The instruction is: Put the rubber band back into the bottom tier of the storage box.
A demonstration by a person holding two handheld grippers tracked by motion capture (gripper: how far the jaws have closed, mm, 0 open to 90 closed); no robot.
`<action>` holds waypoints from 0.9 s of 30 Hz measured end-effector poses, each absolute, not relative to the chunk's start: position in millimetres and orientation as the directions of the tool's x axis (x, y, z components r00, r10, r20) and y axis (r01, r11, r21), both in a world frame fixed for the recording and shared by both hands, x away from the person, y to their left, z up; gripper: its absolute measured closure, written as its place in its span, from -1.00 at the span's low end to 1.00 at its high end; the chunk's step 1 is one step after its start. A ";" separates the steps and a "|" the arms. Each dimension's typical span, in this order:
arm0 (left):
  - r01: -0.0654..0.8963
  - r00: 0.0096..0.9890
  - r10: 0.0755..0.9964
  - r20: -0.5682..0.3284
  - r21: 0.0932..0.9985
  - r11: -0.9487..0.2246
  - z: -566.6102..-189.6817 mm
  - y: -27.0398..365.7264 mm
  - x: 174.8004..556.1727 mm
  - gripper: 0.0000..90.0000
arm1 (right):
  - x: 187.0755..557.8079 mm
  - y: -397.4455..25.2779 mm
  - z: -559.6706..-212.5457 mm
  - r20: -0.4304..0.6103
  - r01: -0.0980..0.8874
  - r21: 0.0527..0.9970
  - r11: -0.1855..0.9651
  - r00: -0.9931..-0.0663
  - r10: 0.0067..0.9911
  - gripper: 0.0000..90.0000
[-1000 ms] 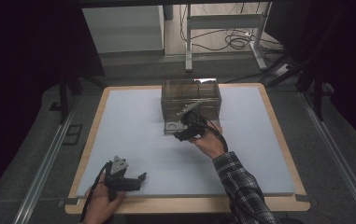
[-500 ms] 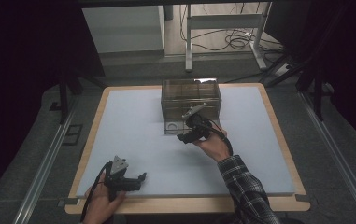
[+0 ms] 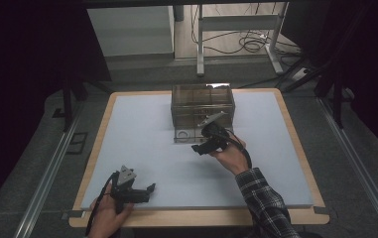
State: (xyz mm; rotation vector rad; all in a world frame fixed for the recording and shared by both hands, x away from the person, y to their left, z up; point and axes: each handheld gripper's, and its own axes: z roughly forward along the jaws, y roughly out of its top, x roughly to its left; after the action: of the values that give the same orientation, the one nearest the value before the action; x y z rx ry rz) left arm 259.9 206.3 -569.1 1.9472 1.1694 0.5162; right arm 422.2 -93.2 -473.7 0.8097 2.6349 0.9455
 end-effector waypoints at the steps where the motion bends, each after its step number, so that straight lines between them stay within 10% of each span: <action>1: 0.547 0.492 0.869 -0.051 0.795 -0.263 -569.1 206.4 259.9 -1.00 | 421.7 -94.0 -473.9 -0.024 0.423 0.643 0.639 -0.822 0.569 -0.44; 27: 0.547 0.491 0.869 -0.054 0.795 -0.260 -569.2 206.2 259.9 -1.00 | 406.3 -118.1 -480.9 0.010 0.455 0.615 0.644 -0.821 0.570 -0.66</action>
State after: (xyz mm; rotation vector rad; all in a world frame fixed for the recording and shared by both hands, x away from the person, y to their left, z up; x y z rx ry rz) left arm 259.9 206.2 -569.2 1.9447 1.1701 0.5153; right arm 406.3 -118.1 -480.9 0.8440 2.6780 0.9255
